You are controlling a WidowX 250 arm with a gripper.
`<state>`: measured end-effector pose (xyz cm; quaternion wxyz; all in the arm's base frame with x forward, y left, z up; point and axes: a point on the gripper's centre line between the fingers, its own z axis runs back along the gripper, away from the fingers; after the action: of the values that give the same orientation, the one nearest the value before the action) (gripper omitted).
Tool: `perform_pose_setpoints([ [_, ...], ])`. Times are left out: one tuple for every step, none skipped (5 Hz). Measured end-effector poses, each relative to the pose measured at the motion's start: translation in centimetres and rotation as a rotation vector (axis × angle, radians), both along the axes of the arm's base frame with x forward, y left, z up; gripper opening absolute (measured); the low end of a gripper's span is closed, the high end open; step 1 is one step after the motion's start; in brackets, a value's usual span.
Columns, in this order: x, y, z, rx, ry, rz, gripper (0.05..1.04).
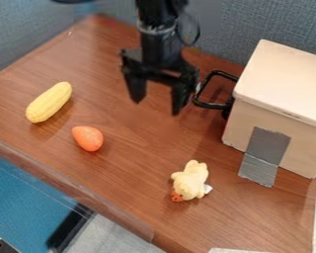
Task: Opened the wooden drawer
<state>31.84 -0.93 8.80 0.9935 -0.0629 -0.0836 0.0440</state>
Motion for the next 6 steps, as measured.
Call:
perform_pose_setpoints([
  [3.1, 0.0, 0.4, -0.013, -0.039, 0.036, 1.001],
  [5.4, 0.3, -0.1, -0.007, -0.055, 0.078, 1.001],
  [7.4, 0.2, -1.6, 0.005, -0.041, 0.11, 1.001],
  [9.2, -0.1, -3.0, 0.029, -0.019, 0.13, 1.001],
  [10.4, -1.0, -4.5, 0.013, -0.003, 0.152, 1.001],
  [11.5, -1.3, -5.9, 0.026, 0.029, 0.132, 1.001],
])
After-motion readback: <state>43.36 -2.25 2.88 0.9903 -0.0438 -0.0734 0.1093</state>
